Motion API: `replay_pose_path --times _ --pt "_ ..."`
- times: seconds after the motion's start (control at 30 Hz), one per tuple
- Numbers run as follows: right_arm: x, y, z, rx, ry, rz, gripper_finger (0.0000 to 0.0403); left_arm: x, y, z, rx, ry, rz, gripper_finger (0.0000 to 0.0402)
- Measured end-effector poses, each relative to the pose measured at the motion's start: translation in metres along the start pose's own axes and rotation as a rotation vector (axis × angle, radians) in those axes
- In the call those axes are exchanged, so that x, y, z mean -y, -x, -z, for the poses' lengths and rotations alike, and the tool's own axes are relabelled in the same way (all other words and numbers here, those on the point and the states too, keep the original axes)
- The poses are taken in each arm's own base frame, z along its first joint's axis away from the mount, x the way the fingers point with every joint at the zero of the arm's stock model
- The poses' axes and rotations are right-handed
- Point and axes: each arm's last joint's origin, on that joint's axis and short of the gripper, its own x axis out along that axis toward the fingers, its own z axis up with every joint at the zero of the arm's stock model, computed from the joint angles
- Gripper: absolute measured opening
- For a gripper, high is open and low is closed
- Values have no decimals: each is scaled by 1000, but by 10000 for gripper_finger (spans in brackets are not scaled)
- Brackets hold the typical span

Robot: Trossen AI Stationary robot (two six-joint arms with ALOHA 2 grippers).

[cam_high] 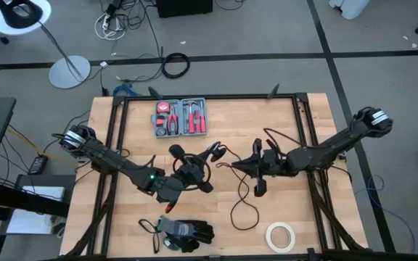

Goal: Coil cords
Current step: Coil the black wire cable into the black spool

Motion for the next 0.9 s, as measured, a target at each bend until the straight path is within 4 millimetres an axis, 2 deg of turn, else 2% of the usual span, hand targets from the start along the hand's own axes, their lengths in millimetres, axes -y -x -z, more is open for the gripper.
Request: replay_pose_path --times 0.23,0.43,0.9 --pt "-18 -33 4 -33 60 -50 4 4 -4 3 0 28 19 0" --pt "-30 -57 13 -125 146 -22 4 8 -5 5 1 49 27 0" --pt "-30 -64 26 -171 222 127 4 6 -5 -3 55 235 79 0"
